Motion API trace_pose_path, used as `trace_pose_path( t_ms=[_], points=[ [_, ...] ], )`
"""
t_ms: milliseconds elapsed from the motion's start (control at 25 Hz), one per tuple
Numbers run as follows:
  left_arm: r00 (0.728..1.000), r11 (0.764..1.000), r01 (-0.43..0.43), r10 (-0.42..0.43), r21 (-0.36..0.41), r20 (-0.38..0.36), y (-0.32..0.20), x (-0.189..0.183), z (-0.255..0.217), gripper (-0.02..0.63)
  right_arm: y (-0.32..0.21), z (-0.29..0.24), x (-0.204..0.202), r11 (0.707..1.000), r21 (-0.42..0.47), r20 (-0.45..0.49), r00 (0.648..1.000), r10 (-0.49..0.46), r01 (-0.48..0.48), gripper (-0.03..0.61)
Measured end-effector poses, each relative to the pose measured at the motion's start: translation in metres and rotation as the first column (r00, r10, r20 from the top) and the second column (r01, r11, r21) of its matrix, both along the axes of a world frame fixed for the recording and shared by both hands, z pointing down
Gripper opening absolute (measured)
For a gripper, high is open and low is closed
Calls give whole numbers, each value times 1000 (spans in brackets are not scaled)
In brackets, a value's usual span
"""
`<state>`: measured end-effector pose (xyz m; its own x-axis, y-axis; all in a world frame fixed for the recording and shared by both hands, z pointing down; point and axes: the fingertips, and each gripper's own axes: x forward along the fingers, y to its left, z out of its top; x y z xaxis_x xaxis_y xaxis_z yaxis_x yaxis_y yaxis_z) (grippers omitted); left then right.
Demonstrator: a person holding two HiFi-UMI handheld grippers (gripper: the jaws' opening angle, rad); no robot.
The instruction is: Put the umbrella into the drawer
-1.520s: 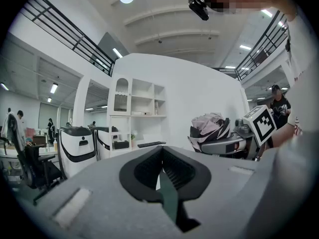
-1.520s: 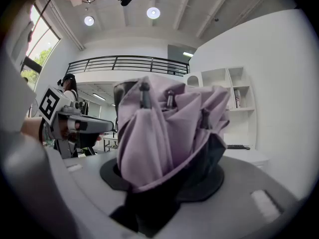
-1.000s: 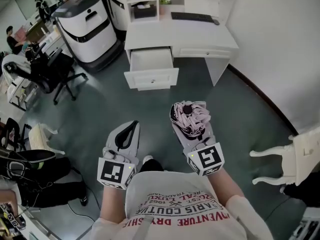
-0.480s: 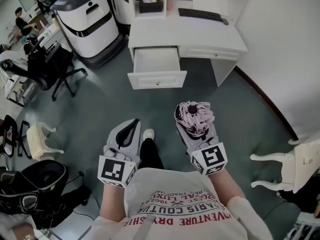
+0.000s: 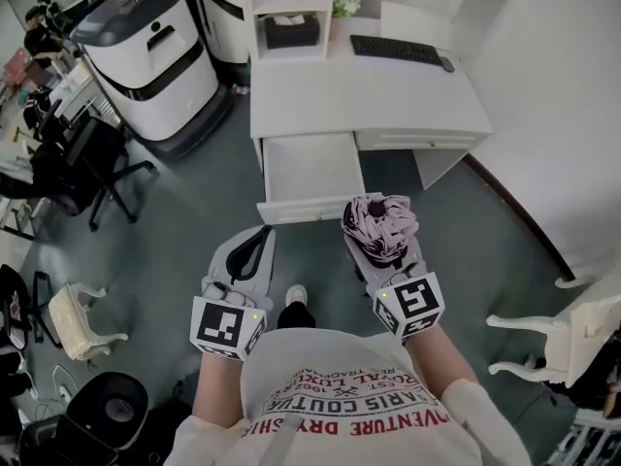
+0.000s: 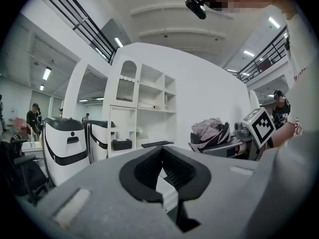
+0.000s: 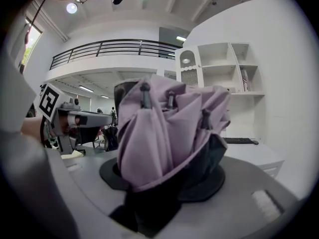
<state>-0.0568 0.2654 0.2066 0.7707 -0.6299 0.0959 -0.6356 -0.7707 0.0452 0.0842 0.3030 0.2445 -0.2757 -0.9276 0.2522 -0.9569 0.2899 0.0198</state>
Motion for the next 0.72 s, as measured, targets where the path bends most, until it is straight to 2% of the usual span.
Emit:
trace_pose_path(
  t_ms=[200, 400, 720],
  points=[
    [1000, 1000, -9, 9, -7, 2, -87, -5, 3, 3, -84, 3, -1, 999, -15, 1, 1000, 30, -30, 216],
    [1000, 999, -19, 20, -29, 20, -137, -2, 16, 3, -137, 12, 5, 998, -50, 2, 999, 34, -34, 216],
    [999, 995, 54, -54, -79, -2, -200, 12, 42, 3, -205, 51, 16, 986, -152, -21, 997, -78, 74, 219]
  ],
)
